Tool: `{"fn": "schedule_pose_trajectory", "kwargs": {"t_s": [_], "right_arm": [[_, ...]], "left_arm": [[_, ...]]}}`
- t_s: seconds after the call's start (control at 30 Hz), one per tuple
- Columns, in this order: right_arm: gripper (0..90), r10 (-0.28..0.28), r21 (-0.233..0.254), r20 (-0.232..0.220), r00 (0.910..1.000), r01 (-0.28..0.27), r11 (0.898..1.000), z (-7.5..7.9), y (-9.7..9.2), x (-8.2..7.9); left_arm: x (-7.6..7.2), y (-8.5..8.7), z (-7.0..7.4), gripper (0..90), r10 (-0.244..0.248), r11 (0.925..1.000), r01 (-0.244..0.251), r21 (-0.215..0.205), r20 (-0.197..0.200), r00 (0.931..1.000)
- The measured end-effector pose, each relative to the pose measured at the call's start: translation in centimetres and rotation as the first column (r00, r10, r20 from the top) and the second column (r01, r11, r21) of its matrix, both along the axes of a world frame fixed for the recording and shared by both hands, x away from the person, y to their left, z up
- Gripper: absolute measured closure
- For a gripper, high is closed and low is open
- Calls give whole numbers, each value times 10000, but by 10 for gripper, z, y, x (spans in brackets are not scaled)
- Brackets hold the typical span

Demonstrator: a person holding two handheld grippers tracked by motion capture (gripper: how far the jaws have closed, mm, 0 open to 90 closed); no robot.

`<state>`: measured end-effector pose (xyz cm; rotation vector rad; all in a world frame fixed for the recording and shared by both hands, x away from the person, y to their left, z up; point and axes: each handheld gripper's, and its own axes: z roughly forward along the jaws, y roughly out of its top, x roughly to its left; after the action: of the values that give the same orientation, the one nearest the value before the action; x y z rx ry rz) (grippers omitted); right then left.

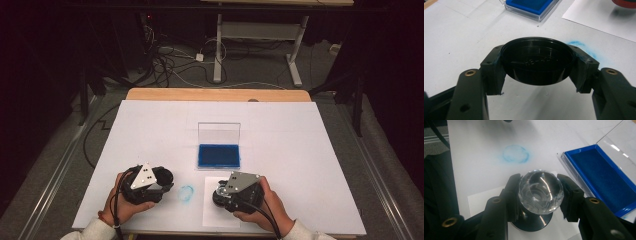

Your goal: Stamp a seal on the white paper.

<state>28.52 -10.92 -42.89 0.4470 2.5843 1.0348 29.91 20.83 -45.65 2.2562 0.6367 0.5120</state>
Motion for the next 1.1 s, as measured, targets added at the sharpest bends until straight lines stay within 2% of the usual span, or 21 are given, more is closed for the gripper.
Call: {"fn": "schedule_pose_trajectory", "kwargs": {"t_s": [0.23, 0.87, 1.0, 1.1], "right_arm": [[568, 16, -163, -119, 9999, -17, 9999, -5, 0, 2], [568, 68, -715, -101, 9999, -75, 9974, -15, 5, 4], [567, -169, -563, -369, 9992, 148, 9983, -17, 4, 5], [567, -293, -701, -329, 9990, 269, 9972, -17, 5, 3]], "left_arm": [[0, -1, 0, 367, -11, 10000, 11, 17, -17, 10000], [0, -1, -1, 367, -18, 10000, 18, 28, -49, 10000], [0, -1, -1, 367, -28, 10000, 28, 52, -57, 10000], [0, -2, -1, 367, -45, 10000, 45, 73, -54, 10000]]}}
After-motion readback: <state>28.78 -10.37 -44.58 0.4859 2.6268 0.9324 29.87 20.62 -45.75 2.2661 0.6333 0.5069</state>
